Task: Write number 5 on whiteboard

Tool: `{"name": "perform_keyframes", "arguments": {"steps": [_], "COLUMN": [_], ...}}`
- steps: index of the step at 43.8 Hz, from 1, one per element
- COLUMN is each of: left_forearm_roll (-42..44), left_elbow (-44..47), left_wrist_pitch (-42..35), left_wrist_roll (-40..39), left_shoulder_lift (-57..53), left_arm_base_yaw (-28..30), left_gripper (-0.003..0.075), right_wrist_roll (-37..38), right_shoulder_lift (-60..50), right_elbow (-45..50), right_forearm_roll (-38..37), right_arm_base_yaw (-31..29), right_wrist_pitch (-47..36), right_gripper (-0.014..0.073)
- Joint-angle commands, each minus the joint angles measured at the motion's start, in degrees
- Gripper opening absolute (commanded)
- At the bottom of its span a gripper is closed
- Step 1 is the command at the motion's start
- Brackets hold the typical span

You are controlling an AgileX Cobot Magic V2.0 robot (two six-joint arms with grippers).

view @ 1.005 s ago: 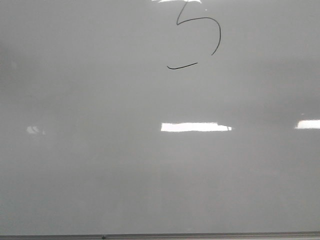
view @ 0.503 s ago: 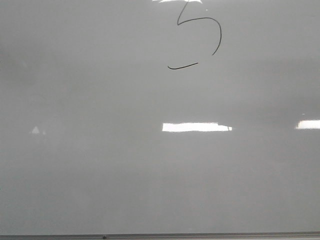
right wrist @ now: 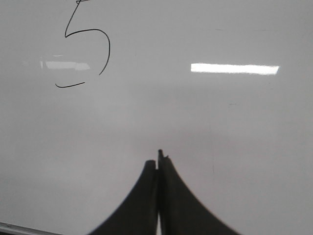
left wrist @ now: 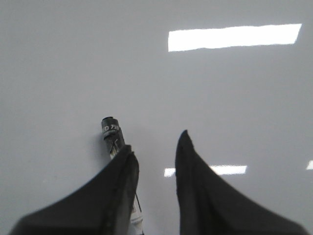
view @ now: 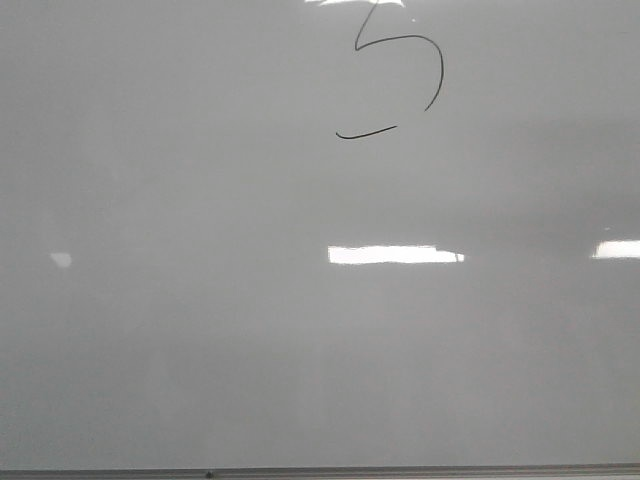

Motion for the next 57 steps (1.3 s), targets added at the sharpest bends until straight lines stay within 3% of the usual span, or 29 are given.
{"name": "perform_keyframes", "arguments": {"steps": [1,10,15,23,57], "left_forearm_roll": [-1.9,-1.8,-1.4,-1.7,-2.7], "left_elbow": [0.9,2.3,2.3,2.3,2.7], "left_wrist_pitch": [2.6,16.7,20.0,19.7,21.2], "left_wrist_roll": [-3.4,-3.4,-3.4,-3.4,-3.3], "left_shoulder_lift": [-7.5,-21.1,-26.4,-31.0,-31.1], "left_arm_base_yaw": [-0.5,-0.5,-0.5,-0.5,-0.5], "left_gripper": [0.0092,-0.0020,-0.0020,-0.0020,-0.0020], "right_wrist_roll": [-0.2,-0.2,-0.2,-0.2,-0.2], "right_shoulder_lift": [0.4,0.4,0.4,0.4,0.4], "right_elbow": [-1.6,-1.6,-1.6,-1.6,-1.6], "right_forearm_roll": [0.0,0.0,0.0,0.0,0.0], "right_arm_base_yaw": [-0.4,-0.4,-0.4,-0.4,-0.4], "right_wrist_pitch": [-4.6,-4.6,-4.6,-4.6,-4.6], "right_gripper": [-0.0062,-0.0062,-0.0062,-0.0062,-0.0062]}}
